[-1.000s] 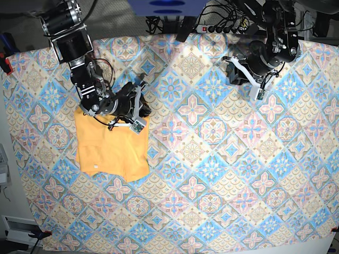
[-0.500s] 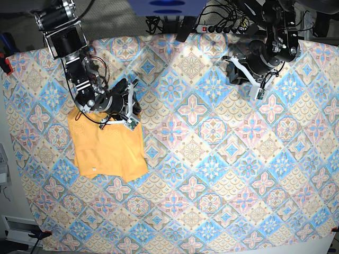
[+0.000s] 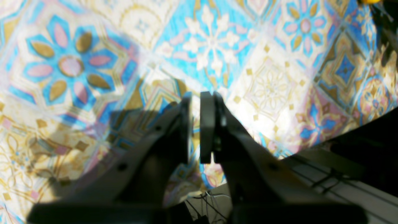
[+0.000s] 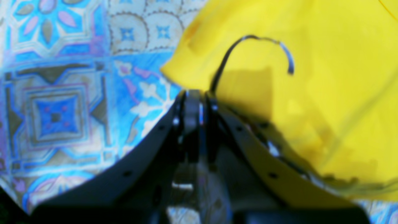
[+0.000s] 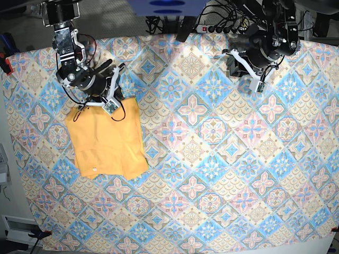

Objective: Fold the T-shirt properly

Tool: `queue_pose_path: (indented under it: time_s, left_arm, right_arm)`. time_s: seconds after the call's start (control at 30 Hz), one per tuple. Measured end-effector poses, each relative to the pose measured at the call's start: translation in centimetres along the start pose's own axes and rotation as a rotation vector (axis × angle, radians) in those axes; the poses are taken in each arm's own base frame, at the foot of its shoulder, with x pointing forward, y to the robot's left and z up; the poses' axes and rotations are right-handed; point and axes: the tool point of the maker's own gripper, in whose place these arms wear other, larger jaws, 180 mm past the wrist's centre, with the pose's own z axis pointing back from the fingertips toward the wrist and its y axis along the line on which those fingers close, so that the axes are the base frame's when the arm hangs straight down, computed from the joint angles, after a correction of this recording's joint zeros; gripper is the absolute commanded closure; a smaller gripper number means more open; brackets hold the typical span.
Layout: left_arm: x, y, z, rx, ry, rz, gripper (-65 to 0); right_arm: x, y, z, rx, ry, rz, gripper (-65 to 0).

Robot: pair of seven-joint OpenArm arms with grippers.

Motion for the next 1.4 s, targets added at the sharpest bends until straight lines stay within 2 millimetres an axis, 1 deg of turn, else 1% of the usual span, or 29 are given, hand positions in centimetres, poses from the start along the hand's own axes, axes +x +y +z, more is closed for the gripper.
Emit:
queue_pose_path:
  time_s: [0.1,0.17,0.23,0.3,0.4,0.47,0.53,0.6,0.67,0.73,0.8,0.9,0.97,1.0,1.07,1.13,1.23,1.3,1.33,1.4]
  left_arm:
    - [-0.9,0.0,0.3,0.002,0.018,0.004,-3.6]
    - [-2.0,-0.4,0.7,-0.003,0.036,0.012,-3.6]
    - [-3.0,-0.7,1.1,-0.003,0.059,0.013,-3.6]
    - [-3.5,-1.0,1.6,-0.004,0.066,0.008,-3.6]
    - [-3.7,-1.5,2.1,-0.011,0.060,0.006,-3.5]
    - [-4.6,-1.5,2.4,-0.008,0.078,0.015,-3.5]
    - [-5.8,-0.8,3.1,0.018,0.099,0.045,-3.5]
    - [-6.7,-0.1,3.7,0.047,0.113,0.067,-3.5]
    - [-7.5,-0.2,4.0,0.051,0.127,0.081,-3.5]
    - [-8.1,-0.4,4.2,0.047,0.134,0.093,-3.5]
    - [-9.2,-0.5,4.7,0.050,0.163,0.099,-3.5]
    - [-10.6,-0.7,5.2,0.051,0.197,0.110,-3.5]
    - [-11.1,-0.8,5.4,0.051,0.207,0.114,-3.5]
    - [-11.4,-0.8,5.6,0.051,0.214,0.118,-3.5]
    - [-12.6,-0.6,5.7,0.063,0.247,0.120,-3.5]
    - [-14.5,-0.1,5.7,0.085,0.307,0.119,-3.5]
    - [-16.2,0.2,5.0,0.109,0.306,0.150,-3.5]
    - [-17.8,0.4,4.4,0.120,0.319,0.164,-3.5]
    - [-19.2,0.3,4.0,0.120,0.345,0.156,-3.5]
    - [-21.3,-0.7,3.0,0.085,0.387,0.150,-3.5]
  right_arm:
    - [-2.2,-0.1,1.5,-0.027,0.030,-0.037,-3.5]
    - [-4.0,0.0,2.5,-0.045,0.066,-0.058,-3.5]
    - [-5.3,0.2,3.5,-0.051,0.086,-0.073,-3.4]
    - [-6.4,0.8,4.2,-0.055,0.092,-0.097,-3.4]
    - [-8.7,2.1,5.1,-0.042,0.138,-0.129,-3.4]
    - [-10.5,2.5,6.0,-0.046,0.178,-0.153,-3.4]
    - [-12.0,2.6,7.0,-0.056,0.204,-0.184,-3.4]
    - [-12.4,2.9,7.6,-0.052,0.183,-0.265,-3.4]
    - [-12.7,3.3,8.4,-0.045,0.156,-0.330,-3.4]
    - [-13.8,3.6,9.3,-0.051,0.174,-0.368,-3.4]
    - [-15.2,3.5,10.2,-0.067,0.203,-0.395,-3.4]
    - [-16.1,3.6,11.0,-0.079,0.216,-0.423,-3.4]
    - [-16.8,4.2,11.6,-0.073,0.227,-0.440,-3.4]
    - [-17.5,4.6,12.0,-0.070,0.246,-0.448,-3.4]
    - [-19.1,5.7,12.5,-0.055,0.293,-0.470,-3.4]
    - [-20.6,7.0,12.5,-0.048,0.327,-0.518,-3.4]
    - [-22.7,9.4,12.2,-0.023,0.363,-0.607,-3.4]
    - [-24.3,10.5,12.1,-0.010,0.389,-0.657,-3.4]
    - [-25.2,10.9,12.2,-0.015,0.400,-0.672,-3.4]
    - [-27.0,11.2,12.3,-0.025,0.425,-0.702,-3.4]
